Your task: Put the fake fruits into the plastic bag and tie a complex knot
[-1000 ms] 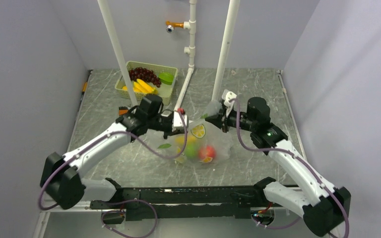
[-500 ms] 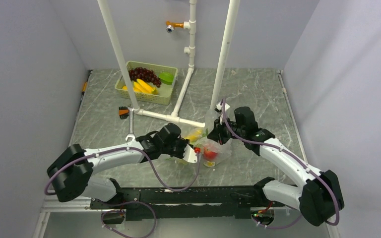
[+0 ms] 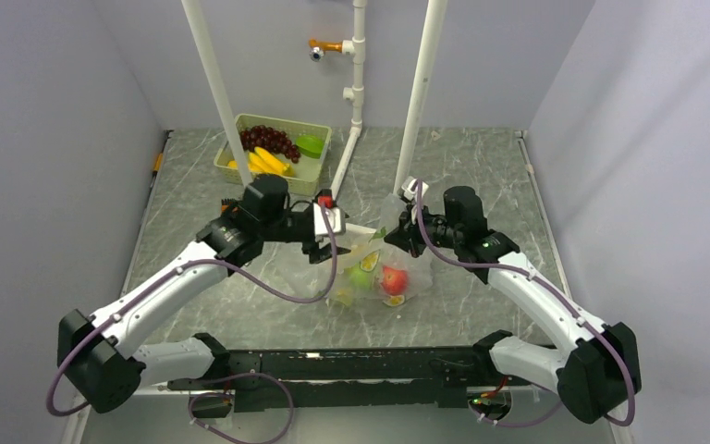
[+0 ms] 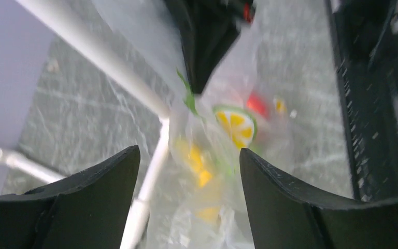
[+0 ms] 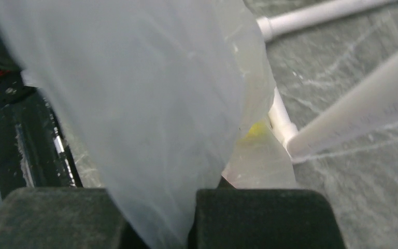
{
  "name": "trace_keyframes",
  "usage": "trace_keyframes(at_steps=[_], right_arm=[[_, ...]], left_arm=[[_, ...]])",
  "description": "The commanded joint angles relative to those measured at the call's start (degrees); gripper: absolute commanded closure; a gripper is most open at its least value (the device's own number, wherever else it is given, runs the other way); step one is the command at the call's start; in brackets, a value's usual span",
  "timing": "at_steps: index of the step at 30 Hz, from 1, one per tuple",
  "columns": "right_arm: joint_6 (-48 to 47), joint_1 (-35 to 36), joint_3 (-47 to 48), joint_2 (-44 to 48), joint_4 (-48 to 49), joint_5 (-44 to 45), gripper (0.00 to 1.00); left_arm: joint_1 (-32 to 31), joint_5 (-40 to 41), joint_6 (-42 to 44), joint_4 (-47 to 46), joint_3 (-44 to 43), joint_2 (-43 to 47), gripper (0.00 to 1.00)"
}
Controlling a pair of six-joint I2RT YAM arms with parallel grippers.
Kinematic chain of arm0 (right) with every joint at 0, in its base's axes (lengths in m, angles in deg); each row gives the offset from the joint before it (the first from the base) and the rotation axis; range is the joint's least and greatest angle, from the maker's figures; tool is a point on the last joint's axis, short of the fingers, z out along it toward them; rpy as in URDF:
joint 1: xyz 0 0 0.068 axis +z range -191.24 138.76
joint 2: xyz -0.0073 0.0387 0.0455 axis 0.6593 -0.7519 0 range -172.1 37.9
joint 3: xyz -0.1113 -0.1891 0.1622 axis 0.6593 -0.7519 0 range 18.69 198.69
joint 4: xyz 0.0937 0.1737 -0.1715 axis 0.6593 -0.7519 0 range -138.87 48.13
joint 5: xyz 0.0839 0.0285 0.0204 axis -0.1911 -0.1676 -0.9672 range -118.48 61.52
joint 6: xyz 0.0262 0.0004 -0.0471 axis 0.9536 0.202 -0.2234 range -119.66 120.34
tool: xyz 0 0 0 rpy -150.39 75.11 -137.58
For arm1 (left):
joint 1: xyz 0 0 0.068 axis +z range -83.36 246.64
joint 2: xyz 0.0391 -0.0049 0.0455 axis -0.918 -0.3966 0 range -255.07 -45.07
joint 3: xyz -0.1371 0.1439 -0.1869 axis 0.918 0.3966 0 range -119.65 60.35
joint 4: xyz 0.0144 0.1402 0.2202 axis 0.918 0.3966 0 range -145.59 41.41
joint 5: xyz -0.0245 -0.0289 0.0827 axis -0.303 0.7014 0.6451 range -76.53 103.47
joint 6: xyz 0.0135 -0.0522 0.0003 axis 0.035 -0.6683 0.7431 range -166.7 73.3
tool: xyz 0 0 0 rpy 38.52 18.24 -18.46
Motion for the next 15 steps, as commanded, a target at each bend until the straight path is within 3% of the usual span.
trace_keyframes(at_steps=[1, 12, 14, 15], right_arm=[[-7.95, 0.18, 1.95, 1.01, 0.45, -9.55, 0.97], [-14.78, 2.37, 5.12, 0.04, -1.65, -11.51, 0.94], [-14.95, 2.37, 6.1, -0.48, -2.59, -11.74, 0.91], [-14.96, 2.41, 6.6, -0.54, -3.35, -11.82, 0.87]], left_arm=[[0.63, -12.5, -13.44, -1.2, -5.9, -0.48, 0.24], [-0.4, -15.3, -20.57, -11.68, -16.45, -12.84, 0.25], [-0.45, -17.68, -22.52, -14.04, -16.38, -13.7, 0.32], [-0.52, -18.27, -24.2, -15.13, -16.08, -13.99, 0.43]])
